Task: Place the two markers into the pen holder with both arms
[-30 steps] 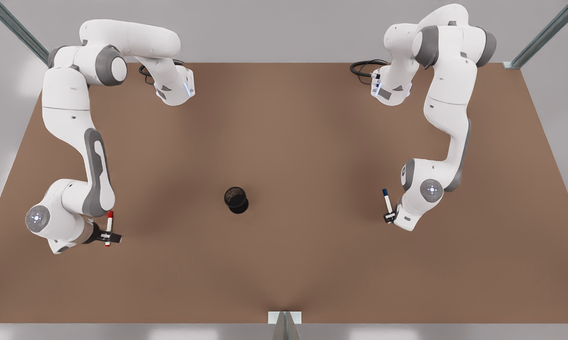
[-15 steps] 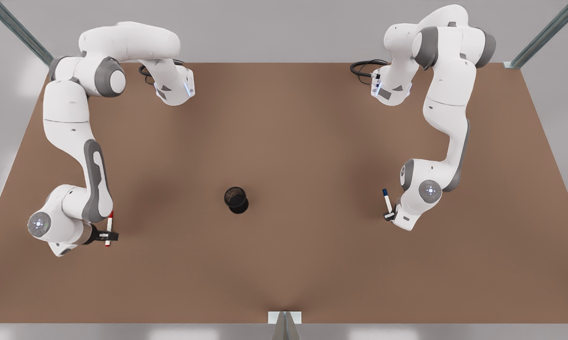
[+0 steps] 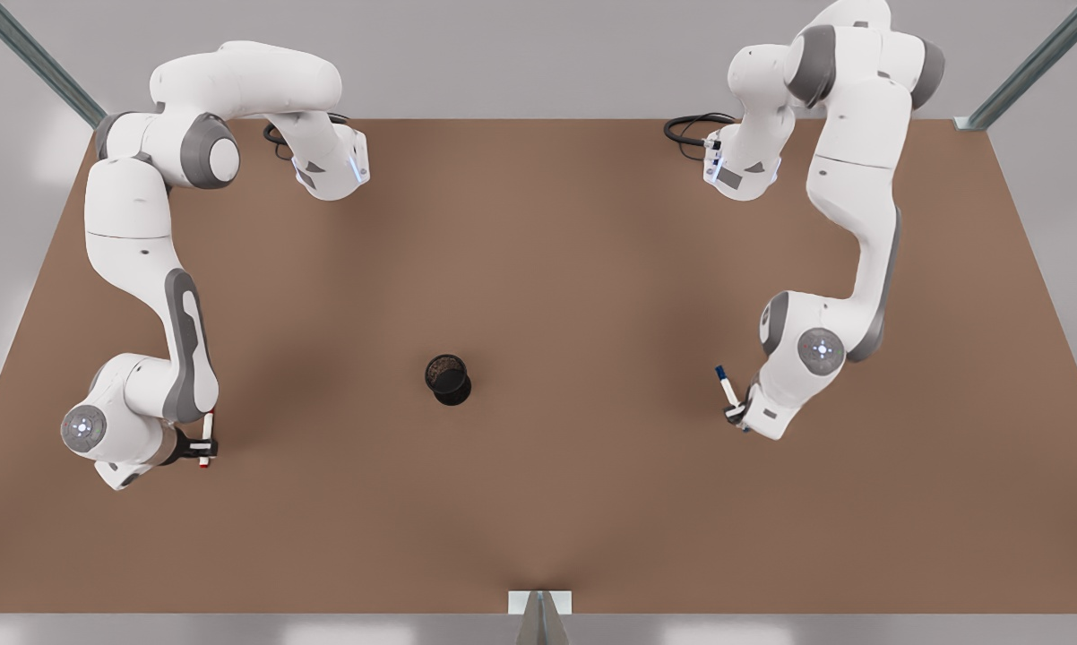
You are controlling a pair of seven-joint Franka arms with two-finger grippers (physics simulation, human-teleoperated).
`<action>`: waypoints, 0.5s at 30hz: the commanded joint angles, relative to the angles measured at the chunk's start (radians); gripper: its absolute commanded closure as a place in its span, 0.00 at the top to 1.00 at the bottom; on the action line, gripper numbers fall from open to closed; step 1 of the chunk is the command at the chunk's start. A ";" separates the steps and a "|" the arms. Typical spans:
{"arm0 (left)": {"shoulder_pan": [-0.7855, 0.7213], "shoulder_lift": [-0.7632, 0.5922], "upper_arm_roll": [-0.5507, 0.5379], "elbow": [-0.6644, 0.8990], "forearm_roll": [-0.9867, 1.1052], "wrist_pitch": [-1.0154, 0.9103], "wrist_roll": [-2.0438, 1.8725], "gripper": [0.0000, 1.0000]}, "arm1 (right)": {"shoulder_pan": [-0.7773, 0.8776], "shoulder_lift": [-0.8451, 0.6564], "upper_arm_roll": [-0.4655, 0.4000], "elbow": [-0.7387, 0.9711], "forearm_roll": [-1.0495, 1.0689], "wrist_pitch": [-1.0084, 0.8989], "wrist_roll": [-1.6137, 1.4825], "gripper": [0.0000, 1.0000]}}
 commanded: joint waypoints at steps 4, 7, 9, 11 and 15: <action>-0.078 0.017 -0.162 0.281 -0.078 -0.295 0.235 0.21 | 0.006 0.000 0.002 -0.003 -0.001 0.025 -0.042 0.50; -0.264 0.248 -0.168 0.660 -0.081 -0.082 0.200 0.21 | 0.015 0.002 0.000 -0.004 -0.001 0.029 -0.036 0.43; -0.326 0.315 -0.223 0.668 -0.081 0.238 0.209 0.21 | 0.017 0.005 0.000 -0.006 -0.001 0.028 -0.036 0.39; -0.336 0.341 -0.290 0.680 -0.081 0.386 0.234 0.21 | 0.015 0.006 0.000 -0.006 -0.001 0.028 -0.036 0.36; -0.421 0.452 -0.333 0.681 -0.081 0.716 0.192 0.21 | 0.014 0.006 0.000 -0.007 -0.001 0.026 -0.038 0.32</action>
